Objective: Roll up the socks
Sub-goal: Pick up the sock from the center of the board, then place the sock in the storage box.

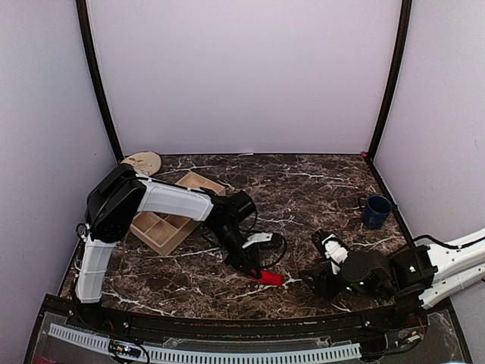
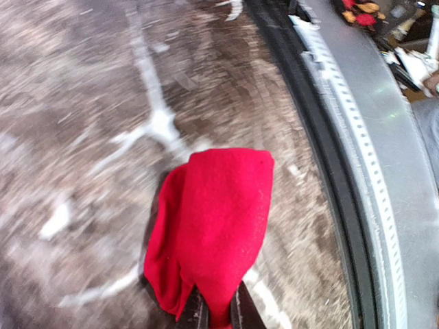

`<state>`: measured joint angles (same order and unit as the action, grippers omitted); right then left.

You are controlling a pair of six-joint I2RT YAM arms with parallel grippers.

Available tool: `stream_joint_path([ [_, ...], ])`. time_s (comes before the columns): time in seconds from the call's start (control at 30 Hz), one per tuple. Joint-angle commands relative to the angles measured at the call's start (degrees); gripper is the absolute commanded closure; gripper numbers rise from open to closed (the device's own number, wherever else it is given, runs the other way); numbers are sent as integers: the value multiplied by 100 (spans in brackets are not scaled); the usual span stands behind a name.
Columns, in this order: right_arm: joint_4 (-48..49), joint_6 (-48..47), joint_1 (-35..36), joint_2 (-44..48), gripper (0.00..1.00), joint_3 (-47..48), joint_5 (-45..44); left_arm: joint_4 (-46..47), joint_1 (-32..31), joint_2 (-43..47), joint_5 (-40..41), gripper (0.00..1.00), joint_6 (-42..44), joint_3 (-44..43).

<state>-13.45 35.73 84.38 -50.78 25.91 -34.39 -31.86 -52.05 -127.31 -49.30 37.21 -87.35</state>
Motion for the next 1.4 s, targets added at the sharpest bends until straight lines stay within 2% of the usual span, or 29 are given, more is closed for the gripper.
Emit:
stream_joint_path([
  [0.0,-312,350,-16,129,43,45,-503,-126,231,560,561,100,-333,240],
  [0.1,-341,404,-26,52,43,129,-672,8,388,1000,640,100,-477,393],
  [0.37,91,134,-121,-546,43,364,-760,513,939,2355,1489,100,-842,966],
  [0.5,408,-74,-264,-879,43,472,-639,655,1218,2978,2240,100,-910,1268],
  [0.73,830,-438,-494,-1305,43,659,-397,1270,1644,3966,3752,100,-1615,2149],
  [1.0,1354,-823,-757,-1766,43,830,-26,1332,1646,4497,5748,100,-3126,2469],
  [1.13,1480,-970,-808,-1943,43,936,130,1356,1646,4814,6458,100,-3942,2649],
  [1.37,1578,-1147,-881,-1999,43,936,330,797,1646,5354,7501,100,-5434,2902],
])
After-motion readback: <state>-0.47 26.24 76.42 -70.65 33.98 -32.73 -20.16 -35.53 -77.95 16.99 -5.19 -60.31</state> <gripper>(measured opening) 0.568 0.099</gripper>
